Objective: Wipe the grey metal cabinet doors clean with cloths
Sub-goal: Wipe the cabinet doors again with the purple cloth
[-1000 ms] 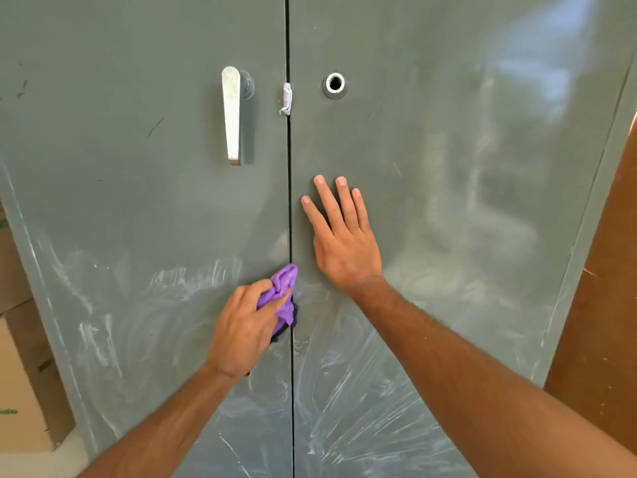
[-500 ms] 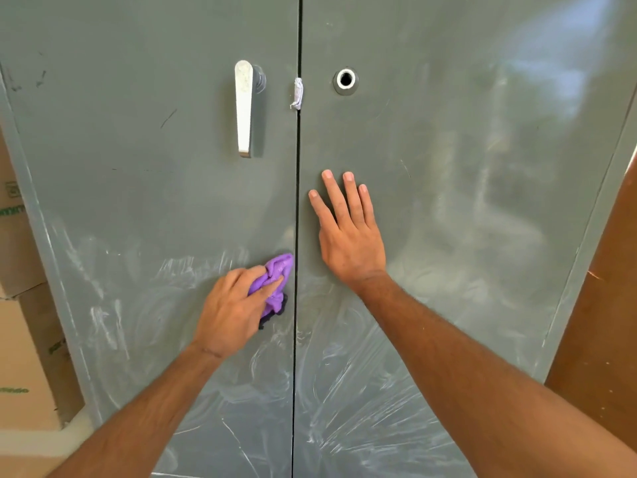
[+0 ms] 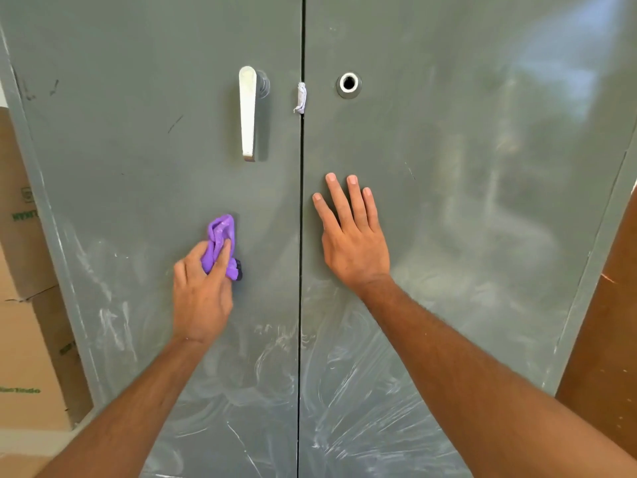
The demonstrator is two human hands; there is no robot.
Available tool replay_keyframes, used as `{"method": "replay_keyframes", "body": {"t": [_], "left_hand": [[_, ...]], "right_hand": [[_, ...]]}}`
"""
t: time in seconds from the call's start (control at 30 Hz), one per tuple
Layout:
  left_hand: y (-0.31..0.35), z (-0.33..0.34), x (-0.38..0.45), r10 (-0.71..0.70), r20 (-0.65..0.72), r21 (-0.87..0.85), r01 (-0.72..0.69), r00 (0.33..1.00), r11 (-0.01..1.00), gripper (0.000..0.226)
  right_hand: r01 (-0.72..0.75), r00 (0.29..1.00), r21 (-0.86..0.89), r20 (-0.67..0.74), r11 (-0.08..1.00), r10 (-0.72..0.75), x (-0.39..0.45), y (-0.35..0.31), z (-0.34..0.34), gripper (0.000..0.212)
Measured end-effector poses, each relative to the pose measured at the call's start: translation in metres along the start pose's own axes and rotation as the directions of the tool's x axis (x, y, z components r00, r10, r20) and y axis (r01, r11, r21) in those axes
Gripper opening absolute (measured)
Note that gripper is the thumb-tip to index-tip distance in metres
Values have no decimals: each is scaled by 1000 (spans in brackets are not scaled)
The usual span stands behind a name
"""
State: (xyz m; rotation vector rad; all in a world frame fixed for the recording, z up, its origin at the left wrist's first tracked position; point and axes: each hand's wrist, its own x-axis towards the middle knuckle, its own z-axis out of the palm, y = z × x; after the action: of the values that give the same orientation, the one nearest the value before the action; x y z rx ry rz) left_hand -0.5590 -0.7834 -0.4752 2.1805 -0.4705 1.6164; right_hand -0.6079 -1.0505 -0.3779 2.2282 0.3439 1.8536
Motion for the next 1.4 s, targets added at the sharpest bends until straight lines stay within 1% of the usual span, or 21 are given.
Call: {"method": "replay_keyframes", "body": {"t": [0.07, 0.1, 0.2, 0.27, 0.3, 0.37, 0.43, 0.47, 0.5, 0.57, 0.63, 0.7, 0.77, 0.83, 0.9, 0.93, 1.0, 1.07, 1.1, 1.27, 1.4], "left_hand": [[11, 1, 10, -116, -72, -48, 112, 991, 992, 55], [19, 3, 8, -94, -80, -46, 90, 992, 995, 55], [16, 11, -35, 271, 95, 12, -273, 958, 962, 58], [-16, 2, -52, 378, 166, 21, -386, 911, 922, 62], [-32, -3, -51, 336, 157, 43, -346, 929, 937, 62], [-53, -10, -32, 102, 76, 52, -106, 992, 993, 61], [-51, -9, -4, -146, -42, -3, 146, 988, 989, 59], [-40, -8, 6, -185, -89, -24, 183, 979, 983, 59], [-31, -5, 9, -146, -100, -25, 145, 984, 989, 59], [-24, 1, -8, 92, -2, 38, -92, 996, 995, 59], [-40, -2, -30, 295, 106, 66, -303, 950, 951, 58], [-61, -11, -30, 355, 137, 58, -365, 925, 929, 57], [-70, -20, -14, 321, 115, 48, -328, 940, 944, 54], [-64, -21, 7, 106, 24, 6, -106, 994, 994, 55], [-42, -11, 19, -154, -81, -56, 149, 985, 987, 57], [-31, -7, 17, -184, -103, -57, 179, 977, 982, 57], [-26, 2, -10, -11, -16, 43, 12, 1000, 999, 58], [-51, -2, -44, 236, 140, 83, -249, 962, 965, 62], [-70, -9, -53, 271, 184, 90, -290, 945, 953, 64], [-110, -34, -5, -120, 46, 42, 118, 992, 992, 70], [-83, -26, 13, 12, 19, 34, -12, 1000, 999, 61]], "right_hand": [[-12, 1000, 0, 4, 1000, 12, 0, -2, -1, 58], [-13, 1000, 0, 6, 1000, 13, -1, -3, -1, 58], [-5, 1000, -7, 20, 1000, 6, 0, -2, -1, 60], [-7, 1000, -13, 28, 1000, 7, -1, -2, -1, 61], [-5, 1000, -21, 29, 1000, 6, -1, -2, -1, 62], [-4, 1000, -39, 21, 999, 5, -1, -3, -1, 62], [-3, 1000, -45, 14, 999, 4, -1, -2, 1, 61], [-3, 1000, -46, 12, 999, 4, -1, -2, 1, 61], [-3, 1000, -47, 10, 999, 4, -2, -2, 1, 61], [-3, 1000, -46, 13, 999, 3, -1, -2, 1, 61], [-3, 1000, -45, 18, 999, 4, -2, -3, 1, 61], [-5, 1000, -51, 17, 999, 6, -1, -3, 1, 60], [-6, 1000, -58, 13, 998, 7, -1, -2, 2, 60], [-6, 1000, -60, 10, 998, 7, -2, -3, 3, 61], [-9, 1000, -55, 5, 998, 9, -2, -3, 3, 61], [-7, 1000, -52, 5, 999, 7, -2, -3, 3, 61], [-3, 1000, -53, 1, 999, 3, -1, -3, 3, 61], [-3, 1000, -50, 3, 999, 3, -1, -2, 2, 61], [-3, 1000, -49, 4, 999, 3, -2, -2, 3, 61], [2, 1000, -52, 5, 999, -1, -2, -2, 4, 61], [1, 1000, -60, 9, 998, -1, -2, -3, 4, 60]]}}
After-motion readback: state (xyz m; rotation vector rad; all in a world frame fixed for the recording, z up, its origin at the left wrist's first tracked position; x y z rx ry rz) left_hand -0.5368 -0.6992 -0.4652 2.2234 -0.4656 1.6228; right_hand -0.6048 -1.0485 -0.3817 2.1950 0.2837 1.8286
